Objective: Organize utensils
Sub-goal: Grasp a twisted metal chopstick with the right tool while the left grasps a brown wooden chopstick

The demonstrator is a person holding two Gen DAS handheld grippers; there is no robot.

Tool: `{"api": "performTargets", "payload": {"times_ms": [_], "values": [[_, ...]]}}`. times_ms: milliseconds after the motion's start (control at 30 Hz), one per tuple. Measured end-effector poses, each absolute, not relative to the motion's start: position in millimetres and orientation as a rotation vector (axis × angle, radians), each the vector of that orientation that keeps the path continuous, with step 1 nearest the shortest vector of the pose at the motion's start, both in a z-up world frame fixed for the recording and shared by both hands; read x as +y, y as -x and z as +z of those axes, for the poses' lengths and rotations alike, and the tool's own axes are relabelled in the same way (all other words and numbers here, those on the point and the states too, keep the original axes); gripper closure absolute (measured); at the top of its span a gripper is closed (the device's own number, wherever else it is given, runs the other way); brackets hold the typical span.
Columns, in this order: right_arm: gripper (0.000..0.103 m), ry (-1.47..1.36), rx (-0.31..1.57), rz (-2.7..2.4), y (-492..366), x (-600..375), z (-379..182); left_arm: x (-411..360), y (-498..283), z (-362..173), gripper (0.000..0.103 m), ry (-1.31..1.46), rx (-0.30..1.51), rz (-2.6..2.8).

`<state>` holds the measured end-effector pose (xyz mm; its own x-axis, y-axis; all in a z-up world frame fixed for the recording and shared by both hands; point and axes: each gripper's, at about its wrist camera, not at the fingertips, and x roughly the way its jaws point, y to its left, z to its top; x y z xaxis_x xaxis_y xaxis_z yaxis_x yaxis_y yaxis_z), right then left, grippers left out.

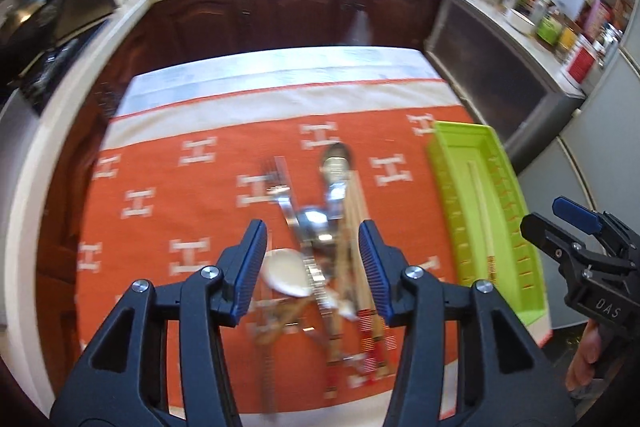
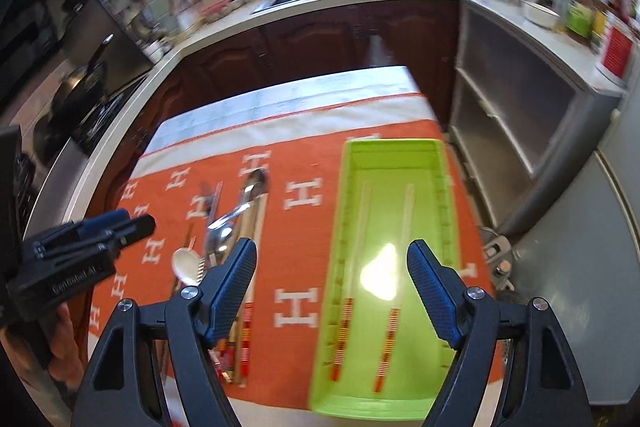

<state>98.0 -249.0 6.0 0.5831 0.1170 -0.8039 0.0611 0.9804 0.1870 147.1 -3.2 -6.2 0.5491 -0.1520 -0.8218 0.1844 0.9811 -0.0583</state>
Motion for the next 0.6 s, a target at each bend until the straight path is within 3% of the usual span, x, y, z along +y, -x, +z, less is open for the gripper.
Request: {"api": "performTargets", "payload": {"times_ms": [233,333,467,600], "values": [[0.035,-0.153,1.006,0.181,-119,-168,-11,62,-142,-33,0.059,0.026,0.985,-0.142],[0.045,-0.151,1.039,0.225,-131,-139,-25,76,-144,-58,0.059,0.061,1.036,-0.134],[0.063,-0.206,1.12,0.27,-153,-113,-56,83,-147,-93,0.066,0.076,1.091,-0.151],[0.071,-0.253,1.18,0.279,-178,-104,-86,79,-148,-123,0.071,0.091,1.153,-0.165]]}}
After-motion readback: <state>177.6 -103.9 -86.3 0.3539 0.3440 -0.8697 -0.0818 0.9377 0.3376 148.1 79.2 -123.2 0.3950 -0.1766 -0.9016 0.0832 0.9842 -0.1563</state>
